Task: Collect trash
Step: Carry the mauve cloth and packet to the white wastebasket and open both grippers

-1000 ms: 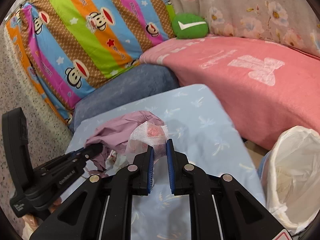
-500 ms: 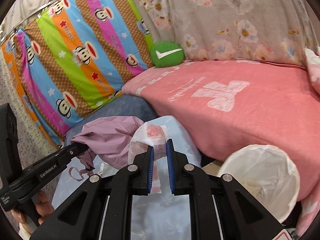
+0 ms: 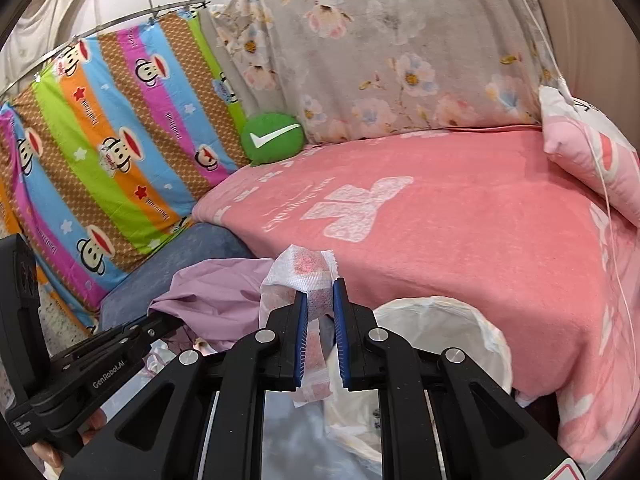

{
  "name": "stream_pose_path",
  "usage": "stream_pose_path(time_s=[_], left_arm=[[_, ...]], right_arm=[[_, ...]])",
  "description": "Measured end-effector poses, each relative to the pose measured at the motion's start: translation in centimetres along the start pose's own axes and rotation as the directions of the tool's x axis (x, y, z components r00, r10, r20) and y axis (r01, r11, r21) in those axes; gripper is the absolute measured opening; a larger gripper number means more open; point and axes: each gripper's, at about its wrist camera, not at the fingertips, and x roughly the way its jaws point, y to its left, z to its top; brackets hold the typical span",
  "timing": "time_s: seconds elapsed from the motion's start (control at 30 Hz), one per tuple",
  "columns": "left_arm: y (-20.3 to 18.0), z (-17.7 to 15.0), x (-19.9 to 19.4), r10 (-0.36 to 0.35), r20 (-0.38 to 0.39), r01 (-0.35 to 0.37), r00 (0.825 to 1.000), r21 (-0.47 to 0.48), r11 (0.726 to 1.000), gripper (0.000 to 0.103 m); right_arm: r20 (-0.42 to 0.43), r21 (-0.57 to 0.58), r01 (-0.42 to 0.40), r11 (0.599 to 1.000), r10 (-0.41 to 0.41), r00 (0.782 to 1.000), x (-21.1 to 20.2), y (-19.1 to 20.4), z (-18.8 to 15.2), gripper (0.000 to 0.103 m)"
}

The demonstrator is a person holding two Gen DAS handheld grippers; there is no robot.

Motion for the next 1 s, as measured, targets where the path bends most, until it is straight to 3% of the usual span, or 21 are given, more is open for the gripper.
stream_pose_path(time_s=[0.4,0.43,0.5,0.57,0.83,1.0], left_arm=[[-5.7,-1.0,4.0,-0.083,-0.090,0.088,0.992,0.051,0.995,0.010],[-6.0,-1.0,4.3,-0.082,-0.095,0.088,0.992,0.052,0.995,0.014],[-6.4,-1.0,4.6,-0.073,-0.099,0.079,0.992,0.053,0.995,0.040],[-6.4,-1.1,4.5,-0.057,-0.088,0.062,0.994,0.050,0.997,0.058],[-6.1,-1.0,4.8,-0.052,-0.089,0.055,0.995,0.030,0.998,0.060],[-5.8,-0.8,4.5,-0.056,-0.077,0.056,0.996,0.009,0.998,0.070]], right_arm=[[-0.009,0.047,0.050,0.998,-0.049,0.999,0.0,-3.5,-0.1,0.018],[-0.012,0.052,0.050,0.997,-0.050,0.999,0.1,-3.7,-0.2,0.018],[-0.013,0.061,0.055,0.997,-0.054,0.998,0.1,-4.0,-0.3,0.019],[-0.011,0.068,0.058,0.996,-0.058,0.998,0.2,-4.3,-0.1,0.024],[-0.008,0.071,0.063,0.995,-0.063,0.998,0.5,-4.5,0.0,0.026],[-0.009,0.065,0.058,0.996,-0.057,0.998,0.5,-4.0,-0.1,0.026]])
